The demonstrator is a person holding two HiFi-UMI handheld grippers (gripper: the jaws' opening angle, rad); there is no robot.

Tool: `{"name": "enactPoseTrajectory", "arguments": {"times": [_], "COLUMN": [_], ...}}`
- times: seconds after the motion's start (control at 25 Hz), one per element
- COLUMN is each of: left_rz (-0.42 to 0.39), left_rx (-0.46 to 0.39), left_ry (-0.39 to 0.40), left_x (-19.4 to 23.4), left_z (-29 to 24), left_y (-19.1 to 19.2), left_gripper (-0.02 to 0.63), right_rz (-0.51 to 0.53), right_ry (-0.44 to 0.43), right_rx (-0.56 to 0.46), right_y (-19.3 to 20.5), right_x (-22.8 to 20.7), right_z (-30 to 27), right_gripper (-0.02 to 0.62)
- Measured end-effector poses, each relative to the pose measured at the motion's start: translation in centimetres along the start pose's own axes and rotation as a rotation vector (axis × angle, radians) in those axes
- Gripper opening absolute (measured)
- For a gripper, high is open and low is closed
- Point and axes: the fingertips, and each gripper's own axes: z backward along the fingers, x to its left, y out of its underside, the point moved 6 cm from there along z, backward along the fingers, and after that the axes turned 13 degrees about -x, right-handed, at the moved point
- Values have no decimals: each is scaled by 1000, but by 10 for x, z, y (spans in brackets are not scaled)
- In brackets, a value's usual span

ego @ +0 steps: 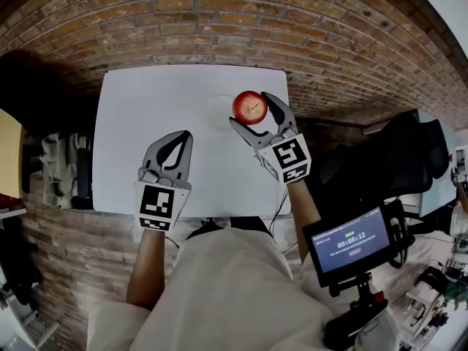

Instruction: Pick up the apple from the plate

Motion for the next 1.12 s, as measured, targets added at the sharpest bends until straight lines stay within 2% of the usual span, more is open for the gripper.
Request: {"name": "enactPoseTrajectory", "arguments": {"times": [0.36, 0.72, 1.12], "left_rz": [-33, -79, -125], "left_rx": [-58, -114, -184], "left_ry": [75, 140, 118], "left_x": [8, 1, 2], "left_z": [-6, -14, 0], "left_y": [-19, -40, -72], "left_gripper": [6, 6, 6], "right_rz": [36, 30, -8], "right_ry": [87, 110, 162], "right_rx": [-41, -80, -147], "right_y": [-43, -67, -97], "right_x": [10, 23, 32], "right_z": [29, 53, 85], "right_gripper": [393, 393, 393]}}
